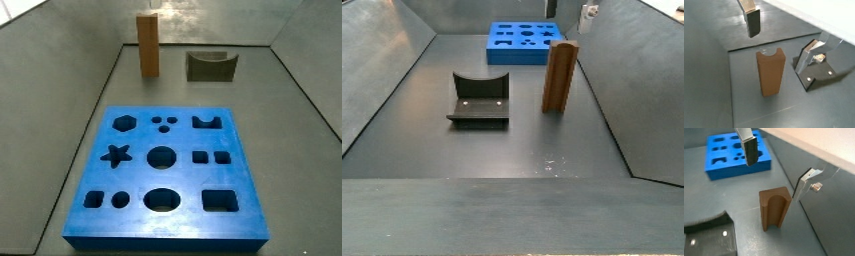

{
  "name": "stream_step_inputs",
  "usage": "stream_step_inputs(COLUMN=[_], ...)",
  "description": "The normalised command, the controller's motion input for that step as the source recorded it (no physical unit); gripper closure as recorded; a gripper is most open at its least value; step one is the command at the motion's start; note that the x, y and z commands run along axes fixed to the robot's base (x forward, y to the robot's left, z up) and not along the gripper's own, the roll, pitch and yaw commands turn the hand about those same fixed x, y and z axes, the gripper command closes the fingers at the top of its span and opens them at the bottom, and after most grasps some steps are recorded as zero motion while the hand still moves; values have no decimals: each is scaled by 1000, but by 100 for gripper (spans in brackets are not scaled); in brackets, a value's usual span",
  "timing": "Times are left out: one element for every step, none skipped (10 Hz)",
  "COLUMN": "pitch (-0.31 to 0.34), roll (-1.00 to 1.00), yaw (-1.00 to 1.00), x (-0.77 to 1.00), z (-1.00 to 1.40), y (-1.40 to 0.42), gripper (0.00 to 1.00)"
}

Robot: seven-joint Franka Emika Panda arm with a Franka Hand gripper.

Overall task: Pick up the arch object. Move up. Rotate the arch object. Move to above the board. Insert the arch object.
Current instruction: Rotate the arch object.

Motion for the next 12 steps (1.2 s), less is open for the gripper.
stream_step_inputs(pitch=[14,15,16,17,19,20,22,26,29,35,41,50], roll=[-18,-19,-20,-22,-24,-26,-28,-33,-37,-45,-53,-65], yaw=[1000,1000,1000,1000,1000,1000,1000,1000,1000,1000,1000,1000], x=[35,35,35,35,35,35,35,35,35,35,35,36], z=[-23,-23,-23,-22,-22,-22,-22,-21,-21,-21,-20,-20], y=[-3,-3,-3,-3,-3,-3,-3,-3,-3,-3,-3,-3], gripper=[0,0,0,0,0,0,0,0,0,0,0,0])
